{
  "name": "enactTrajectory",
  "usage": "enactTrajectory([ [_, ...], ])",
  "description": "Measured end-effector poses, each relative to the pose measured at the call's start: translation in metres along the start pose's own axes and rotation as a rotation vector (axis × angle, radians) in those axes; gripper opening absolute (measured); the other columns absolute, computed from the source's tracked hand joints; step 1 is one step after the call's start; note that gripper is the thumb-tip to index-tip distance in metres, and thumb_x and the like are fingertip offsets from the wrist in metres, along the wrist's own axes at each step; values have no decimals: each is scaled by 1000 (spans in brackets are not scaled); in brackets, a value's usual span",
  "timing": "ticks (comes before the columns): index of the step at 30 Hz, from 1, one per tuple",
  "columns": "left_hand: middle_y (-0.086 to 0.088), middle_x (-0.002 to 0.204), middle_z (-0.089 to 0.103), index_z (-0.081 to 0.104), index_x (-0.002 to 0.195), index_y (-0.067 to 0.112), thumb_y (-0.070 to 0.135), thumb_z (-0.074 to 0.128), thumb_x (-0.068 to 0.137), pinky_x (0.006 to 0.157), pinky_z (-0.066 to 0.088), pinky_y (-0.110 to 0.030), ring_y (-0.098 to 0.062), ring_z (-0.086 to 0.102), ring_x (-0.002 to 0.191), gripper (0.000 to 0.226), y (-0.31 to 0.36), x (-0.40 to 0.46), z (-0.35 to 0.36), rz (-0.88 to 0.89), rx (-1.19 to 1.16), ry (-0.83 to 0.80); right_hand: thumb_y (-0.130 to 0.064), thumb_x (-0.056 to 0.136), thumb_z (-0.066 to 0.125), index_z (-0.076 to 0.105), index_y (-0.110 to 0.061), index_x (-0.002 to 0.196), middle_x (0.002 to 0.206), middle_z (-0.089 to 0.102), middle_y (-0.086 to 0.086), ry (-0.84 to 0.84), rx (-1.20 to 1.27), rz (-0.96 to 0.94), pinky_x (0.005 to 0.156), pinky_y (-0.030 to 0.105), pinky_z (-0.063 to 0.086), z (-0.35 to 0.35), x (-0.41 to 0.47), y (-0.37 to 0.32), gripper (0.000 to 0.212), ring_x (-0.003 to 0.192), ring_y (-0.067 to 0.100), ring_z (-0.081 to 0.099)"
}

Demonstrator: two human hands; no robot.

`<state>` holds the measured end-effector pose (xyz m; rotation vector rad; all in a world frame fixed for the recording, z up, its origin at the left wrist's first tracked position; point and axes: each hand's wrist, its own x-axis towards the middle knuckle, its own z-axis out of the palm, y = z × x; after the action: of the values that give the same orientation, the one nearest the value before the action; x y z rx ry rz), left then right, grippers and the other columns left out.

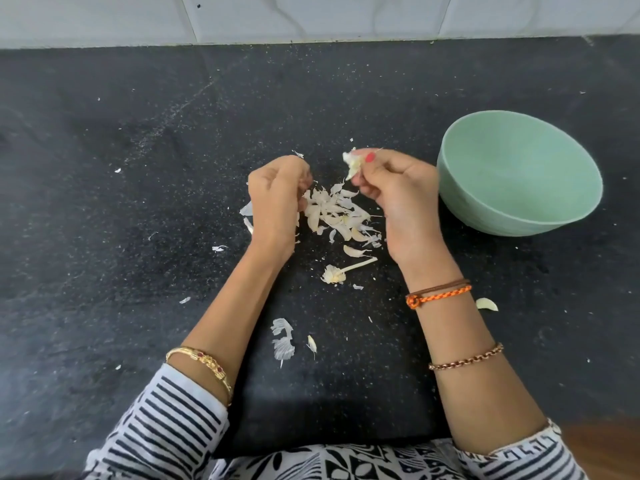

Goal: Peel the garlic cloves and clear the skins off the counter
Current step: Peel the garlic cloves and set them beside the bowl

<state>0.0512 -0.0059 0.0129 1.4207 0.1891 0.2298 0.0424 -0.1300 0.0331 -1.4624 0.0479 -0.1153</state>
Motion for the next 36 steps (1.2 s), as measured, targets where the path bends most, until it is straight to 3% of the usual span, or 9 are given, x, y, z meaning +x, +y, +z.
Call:
enactTrajectory([
  [3,11,43,32,35,43,19,9,58,87,46,27,-17,-5,28,47,50,-5,-3,3,95,82,-79,-6,89,57,69,-21,75,66,66,-1,59,-225,-35,63,20,51,7,-4,4,23,63,4,59],
  [6,12,49,52,55,57,12,9,63,87,50,36,-13,0,43,47,32,-4,-2,1,151,119,-123,-10,88,59,69,-22,75,70,69,2,103,-312,-113,67,30,53,6,-3,5,20,67,12,63],
  [11,12,68,65,66,79,15,12,59,89,57,40,-9,6,55,61,13,-1,-3,0,134,84,-155,-4,87,59,70,-13,81,69,66,-6,129,-314,-151,66,20,54,4,0,8,15,63,2,63],
  [19,17,53,58,62,69,19,12,60,89,52,38,-11,4,47,51,21,-7,-3,3,183,181,-166,-5,82,66,71,-8,80,68,67,-1,114,-325,-159,66,21,55,6,-1,10,6,63,4,63],
  [26,15,44,41,54,62,14,23,49,96,48,30,-16,-1,33,45,35,-14,0,3,250,343,-172,-2,87,60,69,-4,83,63,63,-2,-70,-67,106,60,15,48,4,-2,-2,10,57,1,56],
  [29,11,48,33,42,54,15,21,47,97,46,26,-17,-3,28,44,43,-15,5,0,243,391,-77,2,86,56,67,-10,71,55,63,-5,-111,119,183,57,16,47,2,-2,-7,22,52,2,54],
  [32,9,48,27,28,52,20,24,44,96,47,23,-21,-4,24,45,47,-9,5,-1,298,382,-17,-2,86,59,67,-13,71,55,63,-6,-71,56,156,59,17,48,3,-3,-8,21,55,3,56],
  [34,3,45,31,32,48,18,27,46,94,46,25,-28,-7,26,45,48,-9,0,2,317,363,-60,-6,86,61,68,-14,73,58,64,-7,4,-22,147,61,17,49,5,-5,-6,17,58,3,58],
  [36,-10,48,48,51,51,10,28,54,91,49,35,-34,-22,39,47,44,-13,-3,2,327,352,-100,-9,86,62,69,-13,73,61,65,-5,69,-91,103,60,15,49,6,-5,-5,15,59,2,60],
])
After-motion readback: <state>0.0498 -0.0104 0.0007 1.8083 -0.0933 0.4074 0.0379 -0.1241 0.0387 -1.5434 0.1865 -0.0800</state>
